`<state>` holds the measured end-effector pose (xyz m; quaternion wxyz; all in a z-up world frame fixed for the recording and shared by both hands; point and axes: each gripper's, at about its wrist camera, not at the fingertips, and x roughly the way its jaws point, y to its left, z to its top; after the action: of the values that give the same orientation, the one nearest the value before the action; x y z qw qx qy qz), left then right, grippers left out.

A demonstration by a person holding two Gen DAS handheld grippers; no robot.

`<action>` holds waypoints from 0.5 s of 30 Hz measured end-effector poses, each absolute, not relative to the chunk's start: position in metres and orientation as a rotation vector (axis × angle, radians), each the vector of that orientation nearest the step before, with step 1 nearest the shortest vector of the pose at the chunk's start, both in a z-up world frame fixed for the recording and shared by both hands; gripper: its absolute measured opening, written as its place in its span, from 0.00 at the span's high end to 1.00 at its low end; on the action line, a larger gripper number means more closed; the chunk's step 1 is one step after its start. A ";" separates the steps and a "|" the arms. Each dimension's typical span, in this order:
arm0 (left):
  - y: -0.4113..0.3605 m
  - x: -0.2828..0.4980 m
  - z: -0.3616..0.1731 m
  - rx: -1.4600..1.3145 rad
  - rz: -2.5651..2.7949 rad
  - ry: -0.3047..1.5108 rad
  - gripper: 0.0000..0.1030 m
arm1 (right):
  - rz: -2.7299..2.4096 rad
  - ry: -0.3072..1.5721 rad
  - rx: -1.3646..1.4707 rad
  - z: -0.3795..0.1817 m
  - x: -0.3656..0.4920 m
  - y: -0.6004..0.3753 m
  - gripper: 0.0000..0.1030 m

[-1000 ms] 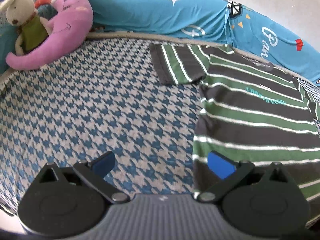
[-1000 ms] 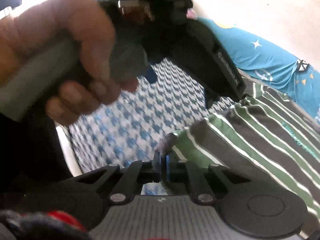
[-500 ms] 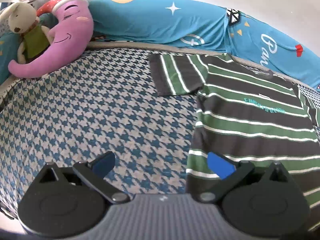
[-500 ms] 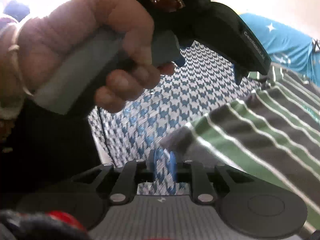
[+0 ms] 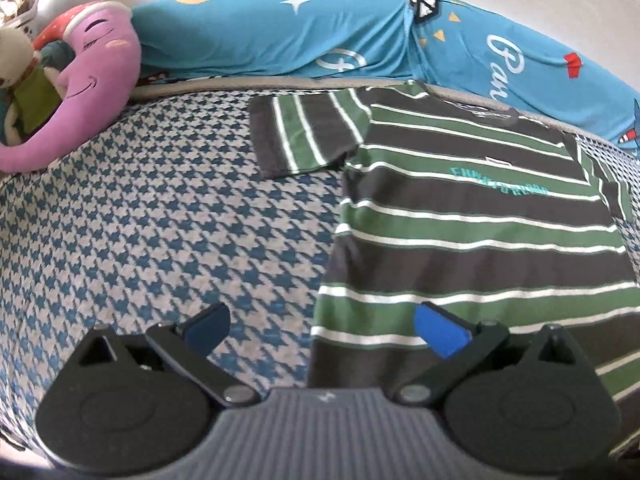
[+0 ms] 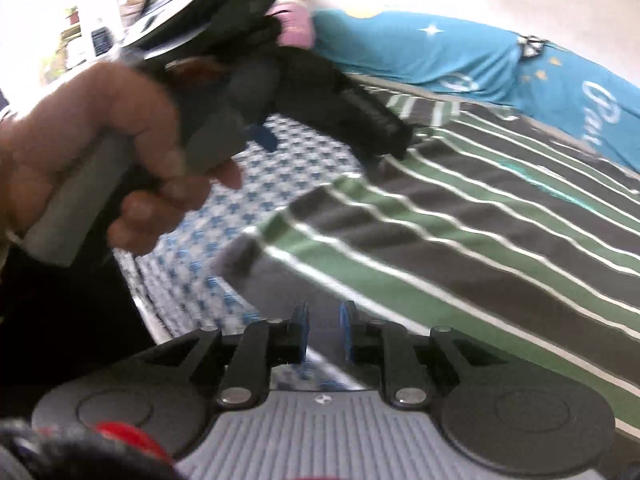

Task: Fold clothes

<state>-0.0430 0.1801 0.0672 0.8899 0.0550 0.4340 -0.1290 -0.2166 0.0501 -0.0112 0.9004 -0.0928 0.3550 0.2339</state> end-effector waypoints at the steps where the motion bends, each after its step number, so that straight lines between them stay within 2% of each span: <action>1: 0.177 -0.044 0.067 0.124 -0.272 0.898 0.00 | 0.460 0.731 -0.188 -0.010 -0.215 0.046 0.82; 15: 0.138 -0.054 0.057 0.191 -0.349 0.897 0.00 | 0.082 0.717 -0.073 -0.008 -0.189 -0.021 0.77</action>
<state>-0.0545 0.1378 0.0569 0.8820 0.0917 0.4308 -0.1676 -0.1888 -0.0214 -0.0080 0.9349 -0.0358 0.3508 0.0401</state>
